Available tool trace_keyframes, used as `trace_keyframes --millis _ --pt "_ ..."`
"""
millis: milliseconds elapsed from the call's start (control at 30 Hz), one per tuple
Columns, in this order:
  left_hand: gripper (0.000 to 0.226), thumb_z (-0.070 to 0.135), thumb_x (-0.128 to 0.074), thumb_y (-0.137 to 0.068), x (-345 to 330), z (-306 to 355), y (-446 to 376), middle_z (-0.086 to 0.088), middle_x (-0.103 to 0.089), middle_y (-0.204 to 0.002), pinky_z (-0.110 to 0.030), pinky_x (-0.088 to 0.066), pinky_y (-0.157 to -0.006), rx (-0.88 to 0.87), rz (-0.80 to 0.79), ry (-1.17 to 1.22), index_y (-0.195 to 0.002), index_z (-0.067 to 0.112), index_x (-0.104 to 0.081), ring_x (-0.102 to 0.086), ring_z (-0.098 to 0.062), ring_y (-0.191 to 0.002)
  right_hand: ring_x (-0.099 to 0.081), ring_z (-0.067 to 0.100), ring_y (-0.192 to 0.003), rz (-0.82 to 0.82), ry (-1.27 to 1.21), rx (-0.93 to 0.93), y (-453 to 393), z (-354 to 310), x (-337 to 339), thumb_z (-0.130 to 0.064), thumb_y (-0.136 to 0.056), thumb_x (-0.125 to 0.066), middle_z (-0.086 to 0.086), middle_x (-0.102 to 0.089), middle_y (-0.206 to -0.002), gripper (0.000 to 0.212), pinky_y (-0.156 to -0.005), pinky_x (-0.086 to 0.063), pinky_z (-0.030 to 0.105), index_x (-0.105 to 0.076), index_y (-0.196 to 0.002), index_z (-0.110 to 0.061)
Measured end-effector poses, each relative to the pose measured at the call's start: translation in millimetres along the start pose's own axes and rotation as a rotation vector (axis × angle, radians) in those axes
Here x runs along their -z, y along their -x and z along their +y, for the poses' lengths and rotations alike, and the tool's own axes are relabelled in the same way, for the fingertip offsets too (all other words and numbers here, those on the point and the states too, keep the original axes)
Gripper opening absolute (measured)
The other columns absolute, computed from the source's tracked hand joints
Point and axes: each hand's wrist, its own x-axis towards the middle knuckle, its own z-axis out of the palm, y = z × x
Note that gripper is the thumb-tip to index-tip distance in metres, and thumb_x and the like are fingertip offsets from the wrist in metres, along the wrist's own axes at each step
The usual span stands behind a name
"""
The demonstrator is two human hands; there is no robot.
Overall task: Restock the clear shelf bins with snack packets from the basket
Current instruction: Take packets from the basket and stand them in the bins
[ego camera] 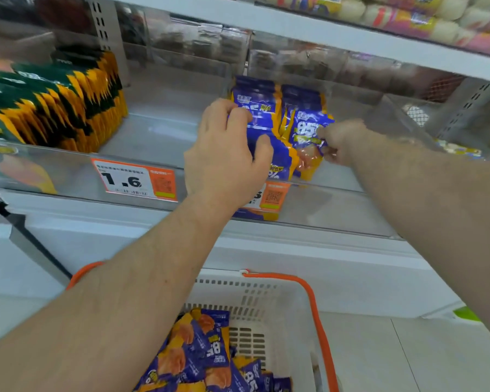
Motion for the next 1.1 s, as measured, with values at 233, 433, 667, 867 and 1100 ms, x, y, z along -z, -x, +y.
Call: trace_keyframes --millis 233,433,667,867,1100 --pt "0.036 0.042 -0.048 -0.089 -2 0 0 -0.001 -0.052 -0.121 -0.03 -0.032 -0.064 0.004 0.013 -0.017 -0.112 0.016 -0.059 -0.047 -0.018 -0.109 -0.071 0.023 -0.09 0.193 0.245 0.218 -11 -10 -17 -0.032 -0.072 -0.077 0.012 -0.073 -0.092 0.032 -0.081 -0.059 0.039 -0.07 -0.091 -0.007" --pt "0.038 0.044 -0.044 -0.087 -1 1 0 -0.002 -0.053 -0.118 -0.03 -0.032 -0.063 0.007 0.018 -0.009 -0.108 0.016 -0.059 -0.047 -0.017 -0.108 -0.068 0.022 -0.094 0.169 0.331 0.238 -1 -14 -20 -0.032 -0.075 -0.081 0.009 -0.07 -0.1 0.034 -0.086 -0.057 0.035 -0.065 -0.092 -0.008" --pt "0.032 0.04 -0.048 -0.09 2 3 -1 0.002 -0.05 -0.121 -0.029 -0.03 -0.066 0.046 -0.004 0.041 -0.111 0.018 -0.057 -0.045 -0.012 -0.11 -0.054 0.025 -0.086 0.051 0.359 0.248 6 -8 -7 -0.011 -0.082 -0.073 0.013 -0.057 -0.099 0.023 -0.09 -0.052 0.038 -0.05 -0.079 -0.01" --pt "0.03 0.035 -0.05 -0.087 9 2 -6 0.0 -0.053 -0.116 -0.033 -0.041 -0.078 0.028 -0.038 0.162 -0.107 0.014 -0.059 -0.047 -0.014 -0.107 -0.057 0.027 -0.071 0.127 0.361 0.26 33 -11 9 -0.01 -0.078 -0.065 0.014 -0.069 -0.09 0.009 -0.057 -0.047 0.029 -0.065 -0.086 -0.005" --pt "0.034 0.026 -0.055 -0.072 20 20 24 -0.006 -0.062 -0.114 -0.042 -0.037 -0.093 -0.122 0.076 0.144 -0.101 0.012 -0.064 -0.05 -0.034 -0.115 -0.053 0.014 -0.078 0.357 0.14 0.559 124 1 14 -0.019 -0.083 -0.054 -0.007 -0.059 -0.079 0.009 -0.065 -0.033 0.02 -0.061 -0.081 -0.023"
